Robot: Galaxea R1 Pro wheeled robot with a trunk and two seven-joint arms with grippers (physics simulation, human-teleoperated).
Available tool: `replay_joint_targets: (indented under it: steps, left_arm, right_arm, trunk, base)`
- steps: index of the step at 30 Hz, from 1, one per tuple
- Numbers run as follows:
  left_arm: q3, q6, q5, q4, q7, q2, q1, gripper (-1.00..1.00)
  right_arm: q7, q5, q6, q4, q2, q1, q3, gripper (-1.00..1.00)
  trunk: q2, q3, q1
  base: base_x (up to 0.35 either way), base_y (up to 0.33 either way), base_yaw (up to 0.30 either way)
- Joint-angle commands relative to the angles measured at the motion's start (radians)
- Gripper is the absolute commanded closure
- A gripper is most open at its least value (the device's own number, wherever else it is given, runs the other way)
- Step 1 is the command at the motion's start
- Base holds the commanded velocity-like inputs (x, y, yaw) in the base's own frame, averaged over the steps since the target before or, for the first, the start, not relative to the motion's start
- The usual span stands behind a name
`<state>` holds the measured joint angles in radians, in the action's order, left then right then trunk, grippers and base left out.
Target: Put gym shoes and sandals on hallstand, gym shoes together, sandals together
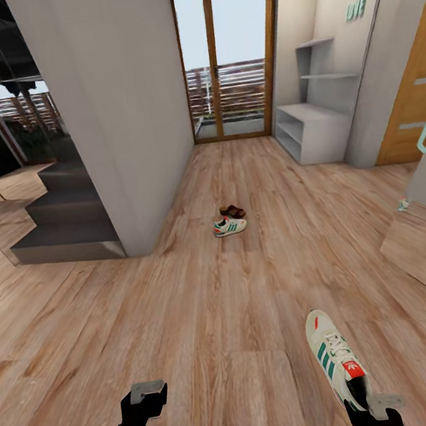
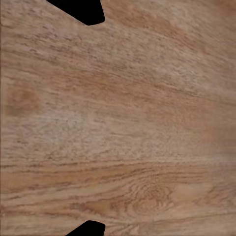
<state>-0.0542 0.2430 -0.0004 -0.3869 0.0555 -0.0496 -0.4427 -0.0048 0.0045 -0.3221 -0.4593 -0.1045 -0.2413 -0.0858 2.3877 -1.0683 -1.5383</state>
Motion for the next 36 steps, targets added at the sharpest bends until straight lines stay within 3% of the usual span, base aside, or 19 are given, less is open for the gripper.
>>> replay_joint_targets:
  steps: [1, 13, 36]
  left_arm:
    - [-0.006, 0.003, 0.000, 0.001, 0.006, 0.001, -0.001, -1.00]
    - [-0.006, 0.003, 0.001, 0.000, 0.010, 0.001, -0.001, -1.00]
    - [-0.006, 0.003, 0.002, 0.002, 0.010, 0.001, -0.001, -1.00]
  right_arm:
    - [0.001, 0.000, -0.003, 0.000, 0.000, -0.001, -0.002, 1.00]
    - [0.001, 0.000, -0.003, -0.001, 0.000, -0.001, -0.001, 1.00]
    - [0.001, 0.002, -0.005, 0.001, -0.002, -0.001, -0.002, 1.00]
  trunk:
    - [0.000, -0.001, 0.000]
    - [0.000, -0.001, 0.000]
    - [0.000, -0.001, 0.000]
  base:
    - [0.334, 0.076, -0.022]
    - [0.334, 0.081, -0.144]
    - [0.335, 0.034, -0.007]
